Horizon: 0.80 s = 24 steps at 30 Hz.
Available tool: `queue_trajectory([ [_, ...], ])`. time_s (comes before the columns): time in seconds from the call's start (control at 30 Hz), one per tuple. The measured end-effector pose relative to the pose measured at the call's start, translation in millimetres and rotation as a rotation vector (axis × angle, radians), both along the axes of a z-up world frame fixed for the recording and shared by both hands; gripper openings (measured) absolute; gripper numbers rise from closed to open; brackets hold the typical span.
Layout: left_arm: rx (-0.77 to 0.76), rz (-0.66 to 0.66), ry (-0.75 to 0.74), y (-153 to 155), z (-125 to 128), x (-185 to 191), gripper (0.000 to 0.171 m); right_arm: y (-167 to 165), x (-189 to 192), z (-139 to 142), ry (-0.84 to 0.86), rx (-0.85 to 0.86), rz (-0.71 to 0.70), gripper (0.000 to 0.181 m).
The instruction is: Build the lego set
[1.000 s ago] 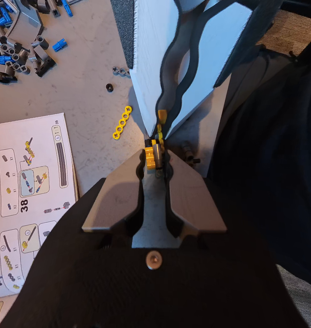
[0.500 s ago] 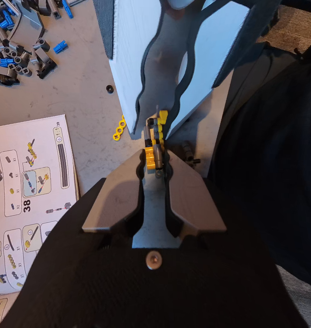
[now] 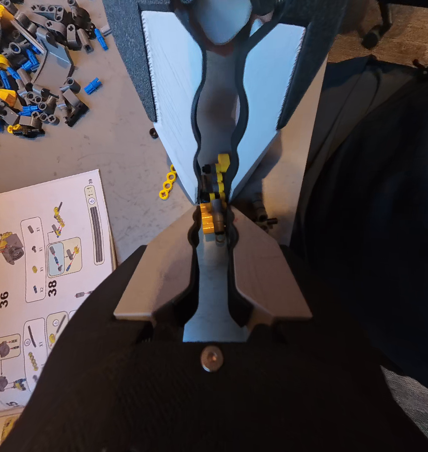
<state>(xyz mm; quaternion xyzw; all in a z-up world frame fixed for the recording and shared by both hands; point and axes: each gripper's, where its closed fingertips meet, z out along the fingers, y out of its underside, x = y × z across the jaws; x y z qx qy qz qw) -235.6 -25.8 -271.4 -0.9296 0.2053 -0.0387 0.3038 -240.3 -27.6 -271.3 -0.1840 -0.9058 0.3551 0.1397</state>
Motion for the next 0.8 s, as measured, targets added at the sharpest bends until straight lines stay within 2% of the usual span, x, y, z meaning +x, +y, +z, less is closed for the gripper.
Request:
queue_trajectory([
  [0.27,0.060,0.004,0.032,-1.4,1.9,-5.3,0.019,-2.0,-4.4,1.6,0.092,0.010,-0.041,0.018],
  [0.43,0.100,0.012,0.055,-0.1,4.4,-8.0,0.019,0.5,-7.4,1.4,-0.041,-0.084,-0.110,0.021],
  [0.63,0.143,-0.003,0.039,1.6,6.5,-5.5,0.018,0.5,-6.2,-0.8,-0.011,-0.049,-0.102,0.024],
  [0.8,0.154,-0.019,0.042,-0.1,6.9,-4.5,0.018,2.1,-3.7,-3.4,-0.130,-0.098,-0.123,0.029],
])
